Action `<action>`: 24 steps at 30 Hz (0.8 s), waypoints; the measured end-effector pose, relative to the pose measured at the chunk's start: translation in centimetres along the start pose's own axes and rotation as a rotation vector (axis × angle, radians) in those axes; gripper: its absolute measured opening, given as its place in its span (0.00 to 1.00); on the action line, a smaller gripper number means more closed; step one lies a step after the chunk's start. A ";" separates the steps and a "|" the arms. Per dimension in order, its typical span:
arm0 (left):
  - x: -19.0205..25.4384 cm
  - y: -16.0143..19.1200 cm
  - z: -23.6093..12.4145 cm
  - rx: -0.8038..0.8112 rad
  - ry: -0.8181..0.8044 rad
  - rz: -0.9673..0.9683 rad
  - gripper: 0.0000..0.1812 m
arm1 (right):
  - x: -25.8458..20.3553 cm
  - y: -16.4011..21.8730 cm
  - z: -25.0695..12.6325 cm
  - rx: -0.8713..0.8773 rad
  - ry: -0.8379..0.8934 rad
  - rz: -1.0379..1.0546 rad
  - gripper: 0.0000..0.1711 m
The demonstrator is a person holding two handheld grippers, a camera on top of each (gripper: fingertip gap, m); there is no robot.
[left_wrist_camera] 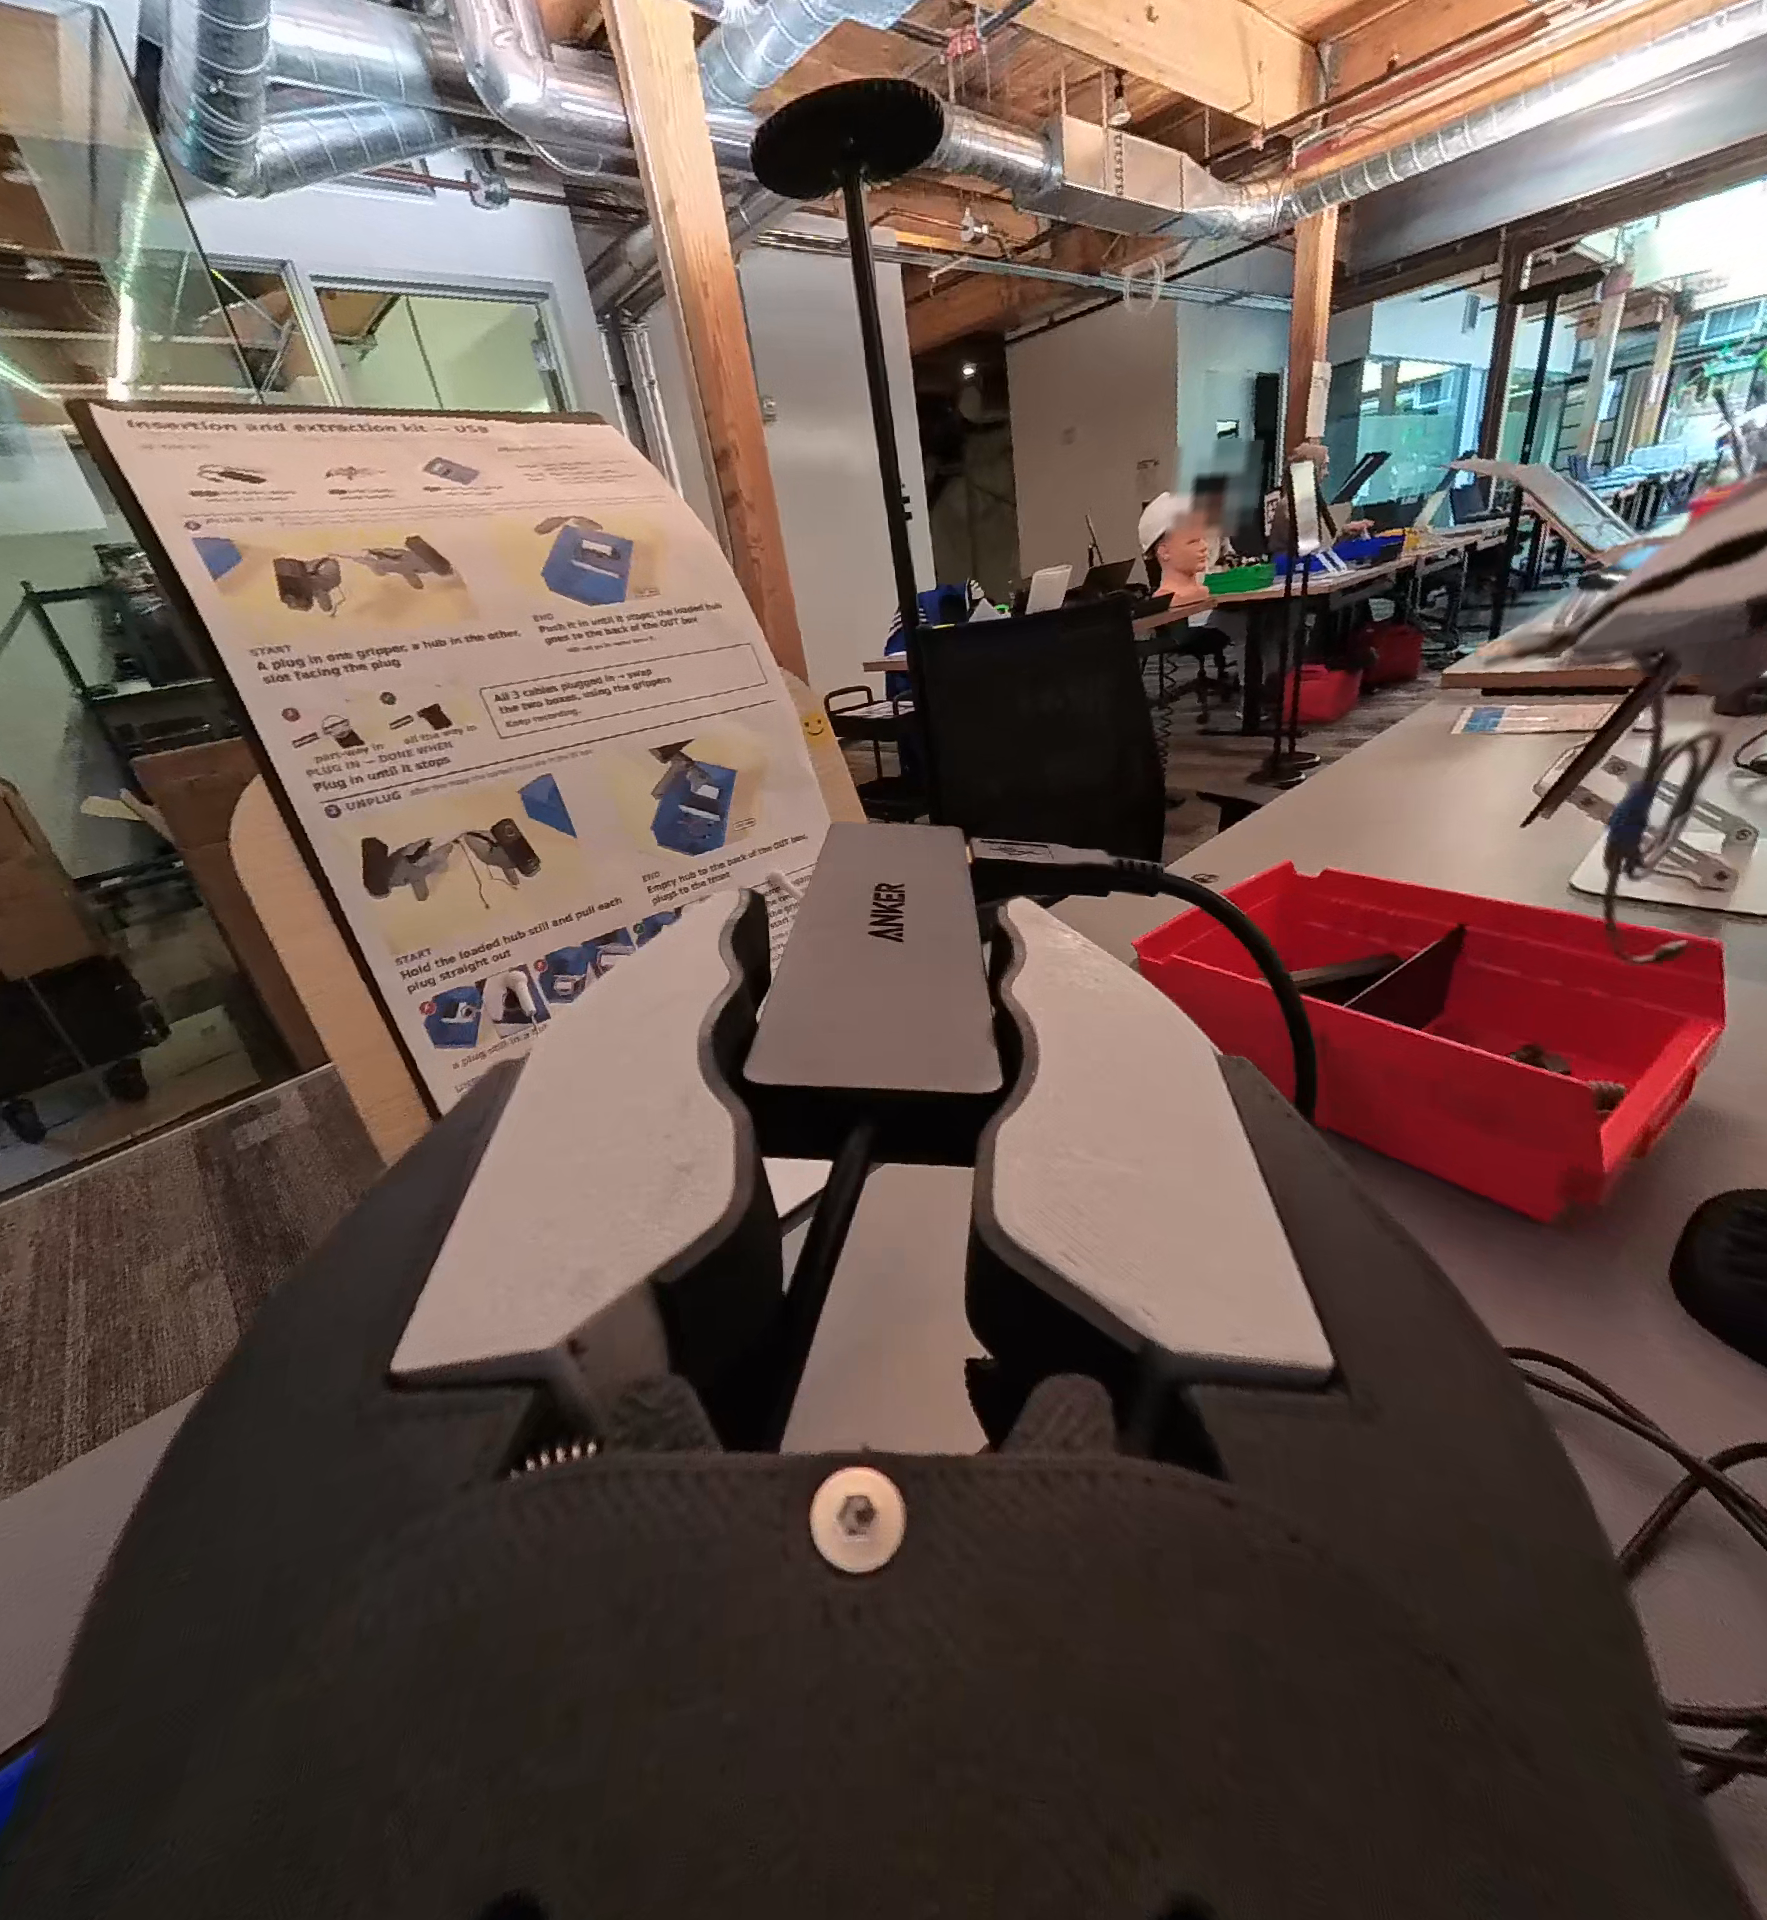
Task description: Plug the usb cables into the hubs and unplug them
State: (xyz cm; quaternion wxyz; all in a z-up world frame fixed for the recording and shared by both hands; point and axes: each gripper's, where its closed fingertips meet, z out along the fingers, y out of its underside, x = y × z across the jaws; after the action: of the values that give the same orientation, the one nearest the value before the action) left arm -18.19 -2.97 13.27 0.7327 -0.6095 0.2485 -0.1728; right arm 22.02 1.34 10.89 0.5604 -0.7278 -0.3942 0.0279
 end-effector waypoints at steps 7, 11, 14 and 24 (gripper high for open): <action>1.3 0.0 0.2 -0.010 0.032 0.017 0.22 | -2.9 12.2 5.2 -0.252 -0.292 0.070 0.03; 2.1 0.0 0.3 -0.019 0.052 0.037 0.22 | -5.8 18.9 7.8 -0.409 -0.454 0.137 0.03; 2.4 0.1 0.4 -0.027 0.061 0.044 0.22 | -5.6 23.0 9.7 -0.551 -0.364 0.097 0.05; 2.3 -0.3 0.1 -0.022 0.052 0.053 0.22 | 3.9 20.5 4.2 -0.386 0.184 0.204 0.35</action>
State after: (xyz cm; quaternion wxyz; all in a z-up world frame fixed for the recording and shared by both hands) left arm -16.26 -4.21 13.24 0.7236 -0.6061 0.2854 -0.1661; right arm 33.80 5.82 -6.27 0.4387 -0.8570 -0.2639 -0.0578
